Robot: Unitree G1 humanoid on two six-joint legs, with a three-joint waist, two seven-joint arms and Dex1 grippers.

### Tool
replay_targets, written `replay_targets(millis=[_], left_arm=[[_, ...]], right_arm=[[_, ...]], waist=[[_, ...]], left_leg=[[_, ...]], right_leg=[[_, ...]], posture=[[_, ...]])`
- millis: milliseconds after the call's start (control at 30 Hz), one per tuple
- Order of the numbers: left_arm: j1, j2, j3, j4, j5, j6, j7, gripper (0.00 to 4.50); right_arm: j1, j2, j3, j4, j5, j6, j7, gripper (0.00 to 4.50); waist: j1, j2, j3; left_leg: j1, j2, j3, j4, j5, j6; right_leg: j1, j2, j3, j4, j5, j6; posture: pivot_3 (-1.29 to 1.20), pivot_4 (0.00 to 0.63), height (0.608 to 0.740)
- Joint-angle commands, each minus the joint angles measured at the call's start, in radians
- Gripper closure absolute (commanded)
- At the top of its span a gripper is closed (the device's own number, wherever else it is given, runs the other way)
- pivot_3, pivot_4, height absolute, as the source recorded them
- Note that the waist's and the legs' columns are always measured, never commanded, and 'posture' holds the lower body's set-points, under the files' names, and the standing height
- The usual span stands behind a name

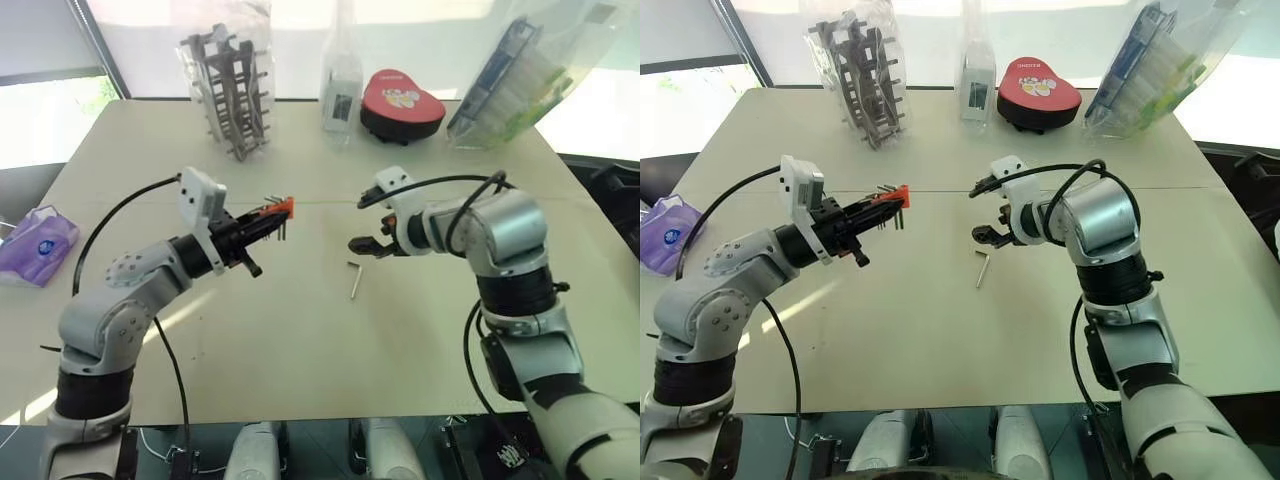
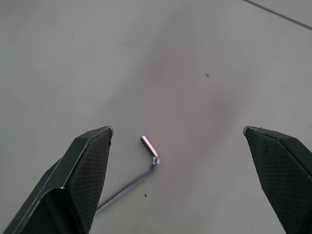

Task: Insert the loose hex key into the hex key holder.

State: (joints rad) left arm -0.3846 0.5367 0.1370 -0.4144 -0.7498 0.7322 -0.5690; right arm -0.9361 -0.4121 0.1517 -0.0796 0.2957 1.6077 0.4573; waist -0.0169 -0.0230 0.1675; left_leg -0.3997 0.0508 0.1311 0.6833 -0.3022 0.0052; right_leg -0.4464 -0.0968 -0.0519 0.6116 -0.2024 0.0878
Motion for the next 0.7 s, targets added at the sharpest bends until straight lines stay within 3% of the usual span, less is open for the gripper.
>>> replay_targets(millis=[33, 533, 633, 700], left_arm=[[-0.003, 0.005, 0.022, -0.04, -0.006, -0.018, 0.003, 4.5], [0.0, 0.01, 0.027, -0.048, -0.003, -0.021, 0.016, 4.5], [0.004, 0.014, 0.034, -0.053, -0.004, -0.021, 0.02, 4.5], [0.006, 0.015, 0.037, -0.056, -0.003, -0.021, 0.024, 4.5]], right_arm=[[-0.029, -0.02, 0.047, 0.052, 0.126, 0.007, -0.076, 0.04], [-0.092, -0.017, 0.14, 0.249, 0.525, 0.007, -0.529, 0.04], [-0.1, -0.023, 0.173, 0.244, 0.553, 0.007, -0.588, 0.87], [-0.103, -0.032, 0.196, 0.229, 0.563, 0.007, -0.609, 1.84]], waist=[[-0.001, 0.0, 0.0], [-0.001, 0.0, 0.0], [-0.001, 0.0, 0.0], [-0.001, 0.0, 0.0]], left_leg=[[0.0, 0.0, 0.0, 0.0, 0.0, 0.0], [-0.003, 0.0, -0.002, 0.0, 0.0, 0.0], [-0.003, 0.0, -0.002, 0.0, 0.0, 0.0], [-0.004, 0.0, -0.003, 0.0, 0.0, 0.0]], right_leg=[[0.0, 0.0, 0.0, 0.0, 0.0, 0.0], [0.0, 0.0, -0.002, -0.001, 0.002, 0.003], [0.0, 0.0, -0.003, -0.001, 0.002, 0.003], [0.0, 0.0, -0.003, -0.001, 0.002, 0.003]], posture=[[0.0, 0.15, 0.74], [0.0, 0.15, 0.74], [0.0, 0.15, 0.74], [0.0, 0.15, 0.74]])
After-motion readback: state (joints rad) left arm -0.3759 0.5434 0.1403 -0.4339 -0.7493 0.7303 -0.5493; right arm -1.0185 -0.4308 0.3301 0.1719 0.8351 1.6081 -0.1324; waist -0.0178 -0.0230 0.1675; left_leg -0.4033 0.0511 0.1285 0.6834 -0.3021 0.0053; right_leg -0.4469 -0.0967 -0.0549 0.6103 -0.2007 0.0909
